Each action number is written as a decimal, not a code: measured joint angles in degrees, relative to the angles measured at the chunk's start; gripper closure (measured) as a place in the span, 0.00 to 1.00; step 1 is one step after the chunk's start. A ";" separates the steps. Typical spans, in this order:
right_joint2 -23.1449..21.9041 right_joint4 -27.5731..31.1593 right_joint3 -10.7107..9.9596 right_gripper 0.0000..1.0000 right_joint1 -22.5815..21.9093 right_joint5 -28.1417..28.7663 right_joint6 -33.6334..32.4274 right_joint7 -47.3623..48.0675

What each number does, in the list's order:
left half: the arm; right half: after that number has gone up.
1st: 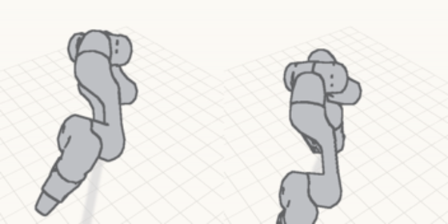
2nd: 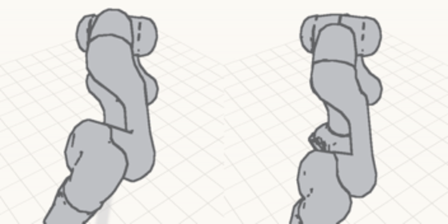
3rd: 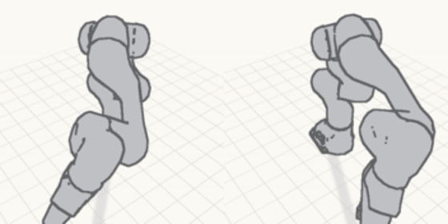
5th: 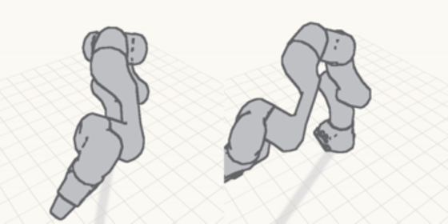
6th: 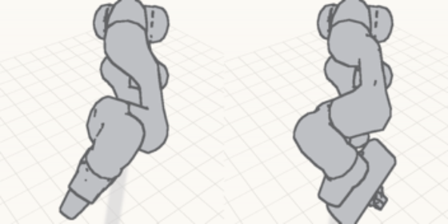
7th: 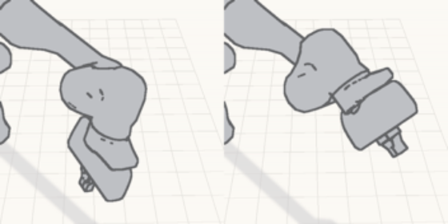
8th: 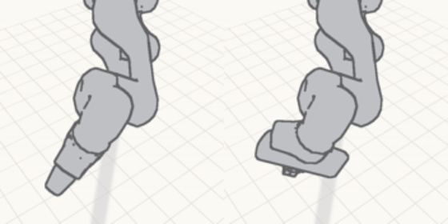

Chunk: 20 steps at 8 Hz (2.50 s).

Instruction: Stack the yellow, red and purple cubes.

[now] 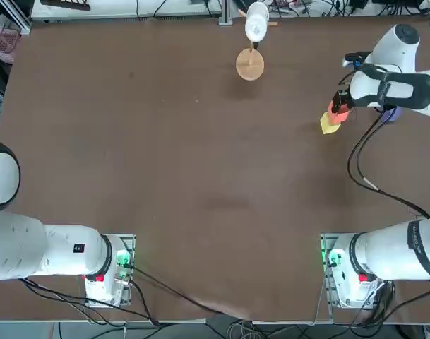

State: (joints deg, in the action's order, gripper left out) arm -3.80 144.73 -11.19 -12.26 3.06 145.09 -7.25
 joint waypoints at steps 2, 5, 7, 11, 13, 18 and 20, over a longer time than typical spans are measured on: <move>0.00 -0.01 0.00 0.42 -0.14 1.20 0.01 -1.18; 0.01 -0.01 -0.09 0.42 -0.10 1.25 0.00 -2.82; 0.20 0.04 -0.14 0.42 -0.05 1.25 -0.02 -2.89; 1.26 0.13 -0.20 0.42 0.09 1.26 -0.03 -3.05; 1.60 0.14 -0.30 0.42 0.21 1.26 -0.03 -3.37; 1.87 0.15 -0.33 0.39 0.35 1.33 -0.04 -3.59; 1.94 0.17 -0.33 0.28 0.41 1.35 -0.07 -3.60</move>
State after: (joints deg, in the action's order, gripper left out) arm -1.85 144.90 -11.52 -11.85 4.40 145.01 -10.86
